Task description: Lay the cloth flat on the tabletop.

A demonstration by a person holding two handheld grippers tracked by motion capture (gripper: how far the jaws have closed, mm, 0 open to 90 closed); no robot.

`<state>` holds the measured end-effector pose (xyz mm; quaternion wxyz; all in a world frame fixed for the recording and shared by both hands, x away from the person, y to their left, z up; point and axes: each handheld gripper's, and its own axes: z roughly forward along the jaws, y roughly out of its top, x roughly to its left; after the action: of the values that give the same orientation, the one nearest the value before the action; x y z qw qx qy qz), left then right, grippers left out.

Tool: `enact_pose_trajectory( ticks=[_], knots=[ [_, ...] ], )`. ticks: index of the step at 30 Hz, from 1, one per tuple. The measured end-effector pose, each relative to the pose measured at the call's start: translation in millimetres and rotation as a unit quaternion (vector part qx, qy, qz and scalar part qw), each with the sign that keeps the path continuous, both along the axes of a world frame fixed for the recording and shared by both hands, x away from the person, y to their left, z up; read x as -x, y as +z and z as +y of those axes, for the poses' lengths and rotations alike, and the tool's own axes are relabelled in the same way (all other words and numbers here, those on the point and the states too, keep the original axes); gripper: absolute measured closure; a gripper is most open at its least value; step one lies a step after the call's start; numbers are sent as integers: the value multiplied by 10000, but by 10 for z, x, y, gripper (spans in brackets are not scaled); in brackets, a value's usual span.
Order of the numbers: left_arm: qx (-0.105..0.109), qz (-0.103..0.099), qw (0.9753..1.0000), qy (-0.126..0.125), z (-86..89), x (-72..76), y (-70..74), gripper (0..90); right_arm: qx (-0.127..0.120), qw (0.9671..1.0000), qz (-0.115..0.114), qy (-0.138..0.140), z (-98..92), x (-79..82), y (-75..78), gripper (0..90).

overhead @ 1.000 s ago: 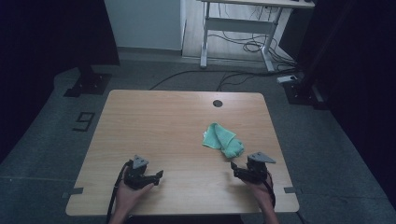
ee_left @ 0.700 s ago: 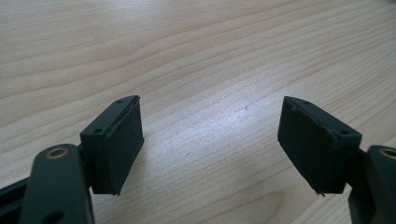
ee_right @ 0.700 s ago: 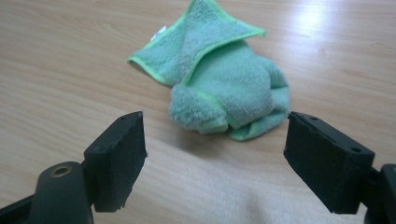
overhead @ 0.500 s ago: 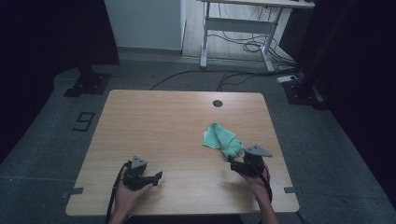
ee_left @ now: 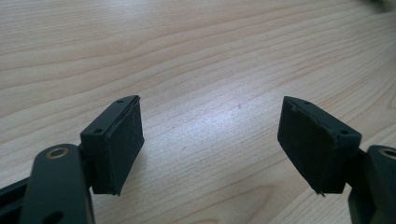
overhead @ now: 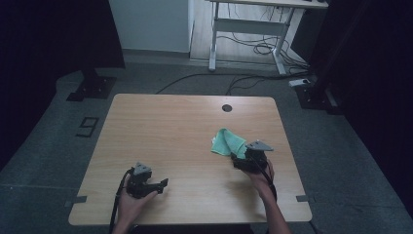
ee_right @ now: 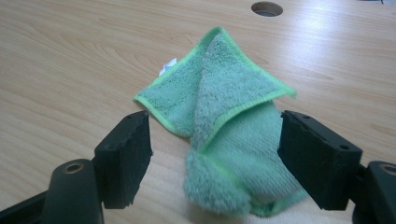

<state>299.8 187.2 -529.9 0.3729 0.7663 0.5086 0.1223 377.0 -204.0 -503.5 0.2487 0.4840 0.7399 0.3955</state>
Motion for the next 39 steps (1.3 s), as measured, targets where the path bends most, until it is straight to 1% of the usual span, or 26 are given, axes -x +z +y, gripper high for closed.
enact_pose_trajectory(
  ticks=[5,6,9,10,11,12,13,15,16,17,20,22,23,24,26,27,28,29,30,31,33,34,35,36,37,39],
  knots=[
    [-7,13,10000,-16,-5,2,-4,226,66,9999,116,-22,27,-140,-48,267],
    [-6,18,10000,-16,-5,1,-6,226,66,9999,116,-22,27,-140,-48,267],
    [-2,27,10000,-19,-8,2,-13,226,-23,9997,243,-6,21,-260,-122,275],
    [-8,27,10000,-18,-8,1,-15,226,-23,9997,243,-6,21,-260,-122,275],
    [-15,29,10000,-15,-7,0,-17,226,-20,9995,309,7,22,-289,-141,275],
    [-9,32,10000,1,-6,-1,-19,225,40,9994,344,13,28,-317,-161,276],
    [46,59,10000,3,-1,-3,-21,226,102,9993,353,-5,36,-341,-176,277],
    [413,204,9989,-81,22,-6,-11,224,176,9991,380,-10,50,-409,-204,282],
    [413,204,9989,-81,22,-6,-11,225,232,9990,378,-20,54,-426,-211,283],
    [274,139,9995,-83,1,11,14,225,294,9988,380,-27,62,-448,-225,286],
    [234,80,9997,-76,-14,20,26,224,322,9985,432,-30,68,-479,-252,292],
    [214,91,9997,-79,-11,21,22,225,399,9979,500,-99,63,-523,-305,337],
    [225,103,9997,-75,-8,19,15,225,399,9979,500,-99,63,-523,-305,337],
    [231,113,9996,-67,-3,16,9,225,429,9976,523,-139,52,-542,-329,385],
    [245,136,9996,-41,9,9,-5,225,490,9970,564,-201,42,-562,-354,440],
    [245,136,9996,-41,9,9,-5,226,490,9970,564,-201,42,-562,-354,440],
    [253,141,9996,-44,11,9,-7,226,496,9969,578,-211,31,-577,-367,487],
    [256,141,9996,-45,10,9,-10,226,529,9967,579,-218,29,-579,-367,510],
    [237,141,9996,-44,8,9,-12,226,529,9967,579,-218,29,-579,-367,510],
    [185,144,9997,-52,0,8,-25,226,609,9963,544,-275,25,-579,-371,572],
    [143,159,9998,-48,-8,7,-40,227,629,9963,478,-336,14,-580,-383,614],
    [143,159,9998,-48,-8,7,-40,227,629,9963,478,-336,14,-580,-383,614],
    [137,164,9998,-51,-15,6,-51,227,585,9964,433,-430,10,-578,-394,663],
    [137,164,9998,-51,-15,6,-51,227,585,9964,433,-430,10,-578,-394,663],
    [121,167,9998,-56,-16,8,-51,227,593,9966,393,-411,13,-575,-393,696],
    [121,166,9998,-57,-17,8,-50,228,564,9970,372,-387,8,-568,-386,729]
  ],
)
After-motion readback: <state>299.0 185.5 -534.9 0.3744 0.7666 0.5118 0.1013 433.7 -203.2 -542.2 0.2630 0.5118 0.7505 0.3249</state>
